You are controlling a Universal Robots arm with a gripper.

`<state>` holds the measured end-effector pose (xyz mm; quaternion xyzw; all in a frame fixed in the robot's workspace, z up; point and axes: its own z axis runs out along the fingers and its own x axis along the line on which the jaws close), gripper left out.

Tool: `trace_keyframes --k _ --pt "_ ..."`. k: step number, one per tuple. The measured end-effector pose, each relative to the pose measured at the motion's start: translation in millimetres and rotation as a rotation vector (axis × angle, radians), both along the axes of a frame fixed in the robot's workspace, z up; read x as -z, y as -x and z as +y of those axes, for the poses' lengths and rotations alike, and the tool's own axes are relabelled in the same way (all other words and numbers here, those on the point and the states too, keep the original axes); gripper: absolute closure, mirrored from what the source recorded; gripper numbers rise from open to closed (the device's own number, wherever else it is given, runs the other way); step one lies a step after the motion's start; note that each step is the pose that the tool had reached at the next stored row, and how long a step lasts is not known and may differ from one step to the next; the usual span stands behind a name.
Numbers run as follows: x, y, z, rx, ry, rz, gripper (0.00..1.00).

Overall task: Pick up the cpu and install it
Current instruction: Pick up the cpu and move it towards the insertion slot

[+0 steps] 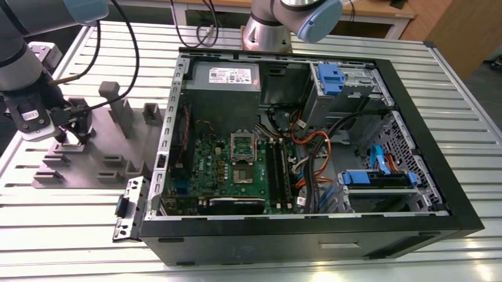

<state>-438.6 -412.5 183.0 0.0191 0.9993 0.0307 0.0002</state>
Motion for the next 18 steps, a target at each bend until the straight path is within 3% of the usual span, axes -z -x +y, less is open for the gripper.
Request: trace_keyframes --k 1,7,18 --pt "0.0 0.0 0.0 0.000 -0.0001 -0.0001 0.53" --pt "-1.7 0.0 0.0 0.000 0.0001 0.0000 0.53" --pt "-10.5 -0.1 0.0 0.000 -0.0002 -0.0004 0.53"
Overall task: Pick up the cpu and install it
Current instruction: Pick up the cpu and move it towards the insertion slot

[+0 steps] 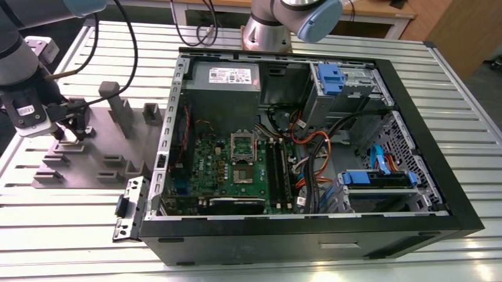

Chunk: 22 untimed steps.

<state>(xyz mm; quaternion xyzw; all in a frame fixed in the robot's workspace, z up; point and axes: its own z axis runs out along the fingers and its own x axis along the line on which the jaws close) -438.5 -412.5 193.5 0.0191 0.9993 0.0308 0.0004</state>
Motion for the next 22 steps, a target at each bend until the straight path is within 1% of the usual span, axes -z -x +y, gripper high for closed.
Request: trace_keyframes --k 3,7,9,22 --pt "-1.7 0.0 0.0 0.000 0.0002 0.0003 0.53" --pt "-2.3 0.1 0.0 0.000 0.0003 0.0005 0.53" --pt "-4.3 0.0 0.0 0.000 0.0013 0.0003 0.53" --pt "-6.2 0.0 0.0 0.000 0.0014 0.0003 0.53"
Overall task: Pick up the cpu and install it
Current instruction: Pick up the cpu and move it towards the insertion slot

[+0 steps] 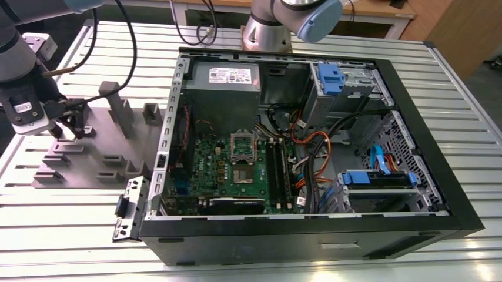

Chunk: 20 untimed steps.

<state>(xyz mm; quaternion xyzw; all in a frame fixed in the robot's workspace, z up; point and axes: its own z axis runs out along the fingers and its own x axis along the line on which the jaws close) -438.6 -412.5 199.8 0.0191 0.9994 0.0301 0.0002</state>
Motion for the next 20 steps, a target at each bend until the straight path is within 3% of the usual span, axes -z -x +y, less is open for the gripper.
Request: trace_keyframes --k 20 --pt "-5.7 0.0 0.0 0.000 0.0000 0.0000 0.53"
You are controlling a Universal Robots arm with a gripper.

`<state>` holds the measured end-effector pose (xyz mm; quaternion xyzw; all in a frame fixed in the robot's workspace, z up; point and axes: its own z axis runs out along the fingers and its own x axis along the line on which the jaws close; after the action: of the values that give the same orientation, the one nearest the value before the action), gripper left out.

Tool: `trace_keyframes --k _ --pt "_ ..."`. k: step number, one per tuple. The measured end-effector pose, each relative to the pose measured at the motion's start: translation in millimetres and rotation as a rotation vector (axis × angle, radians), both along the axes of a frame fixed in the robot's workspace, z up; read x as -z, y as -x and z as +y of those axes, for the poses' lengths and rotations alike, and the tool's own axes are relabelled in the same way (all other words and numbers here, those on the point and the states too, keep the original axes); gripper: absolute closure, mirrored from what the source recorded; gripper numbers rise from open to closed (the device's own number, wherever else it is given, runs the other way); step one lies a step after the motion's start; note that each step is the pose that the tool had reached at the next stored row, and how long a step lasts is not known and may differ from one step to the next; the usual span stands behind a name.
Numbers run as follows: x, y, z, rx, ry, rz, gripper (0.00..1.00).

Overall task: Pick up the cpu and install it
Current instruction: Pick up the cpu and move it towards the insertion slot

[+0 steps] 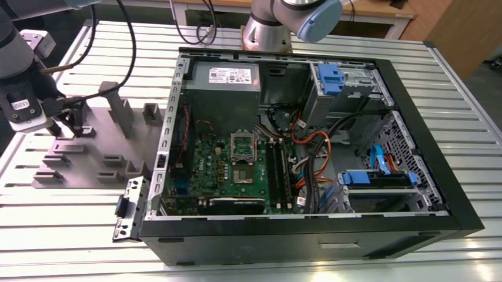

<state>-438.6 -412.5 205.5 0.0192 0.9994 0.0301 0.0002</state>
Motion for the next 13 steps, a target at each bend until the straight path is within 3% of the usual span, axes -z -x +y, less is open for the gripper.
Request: trace_keyframes --k 13 --pt "-4.3 0.0 0.0 0.000 0.0001 0.0001 0.53"
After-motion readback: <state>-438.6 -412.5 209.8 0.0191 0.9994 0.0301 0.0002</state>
